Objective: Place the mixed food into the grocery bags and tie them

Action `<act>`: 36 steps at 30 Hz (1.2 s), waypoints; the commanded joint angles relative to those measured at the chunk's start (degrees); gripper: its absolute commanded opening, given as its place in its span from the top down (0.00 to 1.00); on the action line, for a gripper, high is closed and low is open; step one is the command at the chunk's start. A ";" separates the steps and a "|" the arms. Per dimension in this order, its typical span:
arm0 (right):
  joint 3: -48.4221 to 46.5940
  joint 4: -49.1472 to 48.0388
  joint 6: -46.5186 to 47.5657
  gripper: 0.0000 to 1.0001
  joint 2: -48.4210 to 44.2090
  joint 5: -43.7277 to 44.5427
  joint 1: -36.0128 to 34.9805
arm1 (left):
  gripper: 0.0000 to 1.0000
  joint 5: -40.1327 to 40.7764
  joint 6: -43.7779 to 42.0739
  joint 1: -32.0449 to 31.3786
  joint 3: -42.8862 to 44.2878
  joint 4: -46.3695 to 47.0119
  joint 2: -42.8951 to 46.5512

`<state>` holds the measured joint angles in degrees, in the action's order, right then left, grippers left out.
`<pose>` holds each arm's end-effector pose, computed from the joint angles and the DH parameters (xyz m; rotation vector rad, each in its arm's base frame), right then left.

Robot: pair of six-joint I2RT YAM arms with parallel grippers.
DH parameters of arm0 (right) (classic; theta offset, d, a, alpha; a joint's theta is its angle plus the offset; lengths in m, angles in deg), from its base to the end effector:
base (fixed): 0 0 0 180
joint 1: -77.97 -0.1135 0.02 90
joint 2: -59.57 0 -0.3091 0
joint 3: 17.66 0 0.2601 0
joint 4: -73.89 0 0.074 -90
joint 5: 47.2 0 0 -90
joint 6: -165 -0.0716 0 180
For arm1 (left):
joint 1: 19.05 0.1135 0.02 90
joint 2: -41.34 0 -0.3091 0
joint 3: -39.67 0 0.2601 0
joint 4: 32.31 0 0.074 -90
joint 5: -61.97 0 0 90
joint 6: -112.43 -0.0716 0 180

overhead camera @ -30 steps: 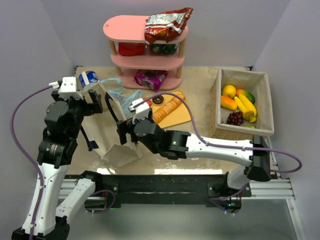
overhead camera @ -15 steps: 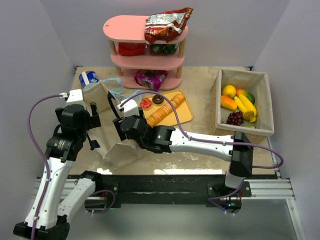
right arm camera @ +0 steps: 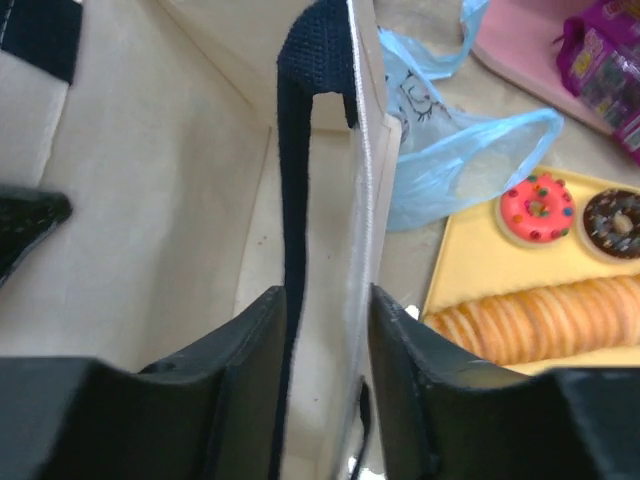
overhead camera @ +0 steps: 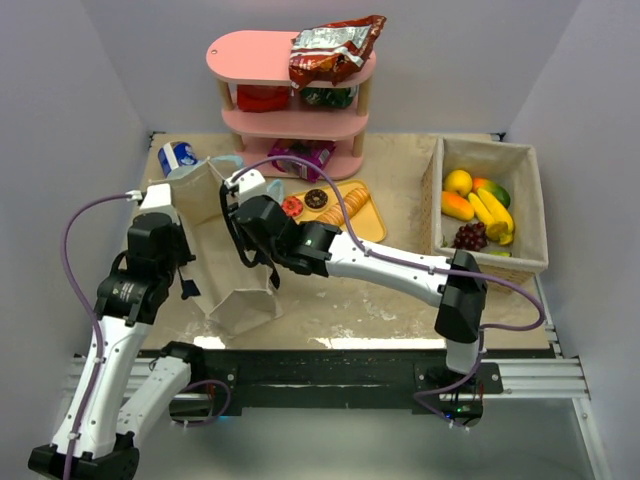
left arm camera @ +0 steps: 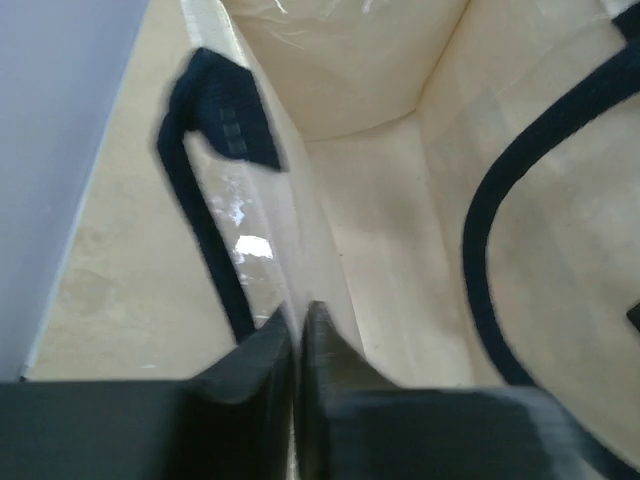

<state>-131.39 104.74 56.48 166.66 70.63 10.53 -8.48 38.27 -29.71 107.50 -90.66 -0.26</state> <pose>0.2206 0.4438 0.3827 -0.5233 1.9056 0.5067 0.1440 -0.0027 0.3585 -0.2930 2.0762 0.0855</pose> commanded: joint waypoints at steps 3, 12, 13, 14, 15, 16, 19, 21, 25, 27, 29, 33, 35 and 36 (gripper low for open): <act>-1.38 6.55 -0.37 0.86 -4.42 4.31 0.73 | 1.00 6.54 -2.20 -0.07 4.03 -0.94 1.17; 7.23 14.72 0.33 0.94 -24.63 10.57 4.68 | 1.00 9.28 -6.69 -0.07 13.26 -5.61 3.46; 7.15 16.22 0.16 0.96 -25.17 11.79 5.12 | 1.00 7.10 -7.30 -0.07 13.18 -5.61 3.55; 6.89 17.88 -0.19 0.96 -25.87 12.24 5.13 | 1.00 5.43 -7.92 -0.07 13.00 -5.35 3.72; 6.80 20.77 -0.72 0.97 -26.57 12.33 5.04 | 1.00 3.23 -9.84 -0.07 12.39 -4.22 3.98; 7.58 21.50 -2.55 0.97 -28.84 12.24 5.12 | 1.00 -3.05 -11.08 -0.07 12.12 -3.60 4.07; 12.74 21.77 -5.37 0.97 -35.42 9.00 4.69 | 1.00 -19.21 -15.30 -0.15 9.93 0.71 4.60; 15.92 20.72 -5.82 0.96 -38.78 6.36 4.68 | 1.00 -27.60 -14.70 -0.16 9.05 3.00 4.25; 19.36 25.63 -7.83 0.97 -42.66 6.36 4.60 | 1.00 -46.04 -13.46 -0.16 7.03 7.30 4.34; 22.24 24.95 -8.81 0.99 -44.94 2.87 4.34 | 1.00 -48.55 -14.60 -0.16 6.85 8.28 3.90; 24.98 22.22 -10.12 0.99 -47.66 -0.40 4.07 | 1.00 -49.61 -15.57 -0.16 6.85 8.54 2.85; 29.46 18.09 -12.41 0.96 -48.99 -5.95 1.19 | 1.00 -53.73 -15.57 -0.33 5.01 12.66 -1.01; 32.01 16.33 -14.43 0.99 -49.60 -5.34 -0.93 | 1.00 -55.23 -15.22 -0.94 3.95 16.51 -1.89; 33.41 15.10 -16.26 1.00 -50.22 -4.73 -3.03 | 1.00 -55.32 -15.13 -1.29 4.03 17.49 -2.42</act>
<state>-101.71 125.70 45.64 117.63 68.42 12.06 -57.04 24.26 -30.08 112.31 -84.12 -1.16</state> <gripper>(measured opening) 0.031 0.027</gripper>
